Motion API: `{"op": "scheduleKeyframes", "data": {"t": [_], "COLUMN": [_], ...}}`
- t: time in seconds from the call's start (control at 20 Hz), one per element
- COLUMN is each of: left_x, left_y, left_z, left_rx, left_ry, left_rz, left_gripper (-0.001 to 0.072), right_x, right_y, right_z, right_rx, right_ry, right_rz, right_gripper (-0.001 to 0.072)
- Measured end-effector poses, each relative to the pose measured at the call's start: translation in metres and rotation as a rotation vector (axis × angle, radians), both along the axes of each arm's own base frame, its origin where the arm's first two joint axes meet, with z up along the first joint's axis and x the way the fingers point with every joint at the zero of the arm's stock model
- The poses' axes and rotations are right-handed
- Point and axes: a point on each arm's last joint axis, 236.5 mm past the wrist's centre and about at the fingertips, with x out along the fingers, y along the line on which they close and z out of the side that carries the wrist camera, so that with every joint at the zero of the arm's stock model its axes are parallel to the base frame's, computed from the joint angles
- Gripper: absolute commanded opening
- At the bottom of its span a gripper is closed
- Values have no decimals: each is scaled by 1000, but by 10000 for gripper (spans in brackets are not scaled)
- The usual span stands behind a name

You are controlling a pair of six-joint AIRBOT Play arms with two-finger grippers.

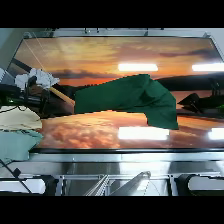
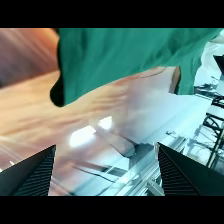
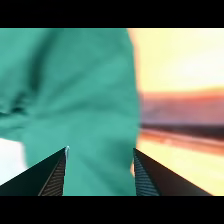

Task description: Fold the shirts.

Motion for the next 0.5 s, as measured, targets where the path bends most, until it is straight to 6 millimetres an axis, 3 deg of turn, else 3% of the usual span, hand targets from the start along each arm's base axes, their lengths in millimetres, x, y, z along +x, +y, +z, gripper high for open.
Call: {"op": "scheduleKeyframes", "data": {"t": [0.1, 0.25, 0.3, 0.35, 0.4, 0.45, 0.5], "left_x": [-7, -10, -8, -7, -4, -3, -1], "left_y": [-3, -7, -8, -12, -16, -22, -29], "left_z": [-13, -26, -30, -33, -36, -40, -44], "left_rx": [2, 19, 31, 41, 57, 70, 83], "left_ry": [28, 41, 37, 33, 23, 17, 12], "left_rz": [16, 34, 38, 36, 34, 26, 16], "left_gripper": [700, 699, 699, 699, 699, 698, 698], "right_x": [-7, -9, -10, -11, -13, -14, -16], "right_y": [7, 33, 42, 51, 58, 64, 70], "right_z": [-19, -33, -36, -39, -43, -45, -47], "right_rx": [8, 48, 52, 53, 48, 43, 39], "right_ry": [50, 93, 102, 110, 120, 129, 133], "right_rz": [19, 62, 85, 106, 131, 149, 168], "right_gripper": [462, 458, 428, 297, 233, 219, 79]}}
